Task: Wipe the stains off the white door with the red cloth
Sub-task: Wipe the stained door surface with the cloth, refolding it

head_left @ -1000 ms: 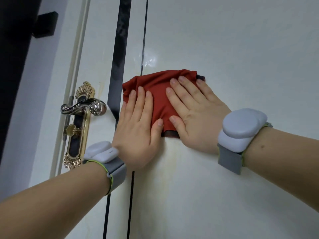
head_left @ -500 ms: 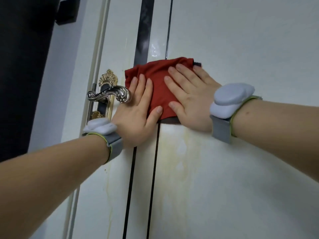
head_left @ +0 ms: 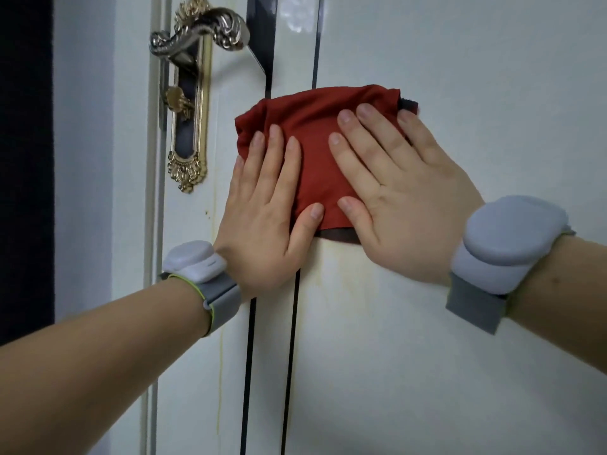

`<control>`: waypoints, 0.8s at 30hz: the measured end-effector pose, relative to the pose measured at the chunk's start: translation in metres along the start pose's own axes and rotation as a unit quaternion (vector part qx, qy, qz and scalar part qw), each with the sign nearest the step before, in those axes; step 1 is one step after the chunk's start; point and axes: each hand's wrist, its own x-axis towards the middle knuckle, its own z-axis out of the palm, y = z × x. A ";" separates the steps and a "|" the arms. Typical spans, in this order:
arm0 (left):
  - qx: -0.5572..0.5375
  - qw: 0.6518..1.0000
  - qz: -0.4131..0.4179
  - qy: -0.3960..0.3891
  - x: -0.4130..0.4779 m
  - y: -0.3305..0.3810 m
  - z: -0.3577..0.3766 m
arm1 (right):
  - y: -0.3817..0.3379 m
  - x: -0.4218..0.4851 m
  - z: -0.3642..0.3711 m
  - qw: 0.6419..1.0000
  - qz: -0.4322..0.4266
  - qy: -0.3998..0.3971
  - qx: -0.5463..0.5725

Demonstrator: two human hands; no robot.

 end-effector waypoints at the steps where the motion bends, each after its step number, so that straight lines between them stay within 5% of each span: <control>1: 0.000 1.000 0.002 0.002 -0.006 0.002 0.002 | -0.002 -0.006 -0.001 1.000 0.002 -0.004 -0.004; 16: -0.009 0.998 0.015 -0.067 -0.179 0.030 0.033 | -0.105 -0.153 0.019 0.997 0.004 -0.066 0.047; 24: -0.031 0.997 0.015 -0.065 -0.130 -0.008 0.014 | -0.111 -0.100 0.016 0.997 0.008 -0.046 0.055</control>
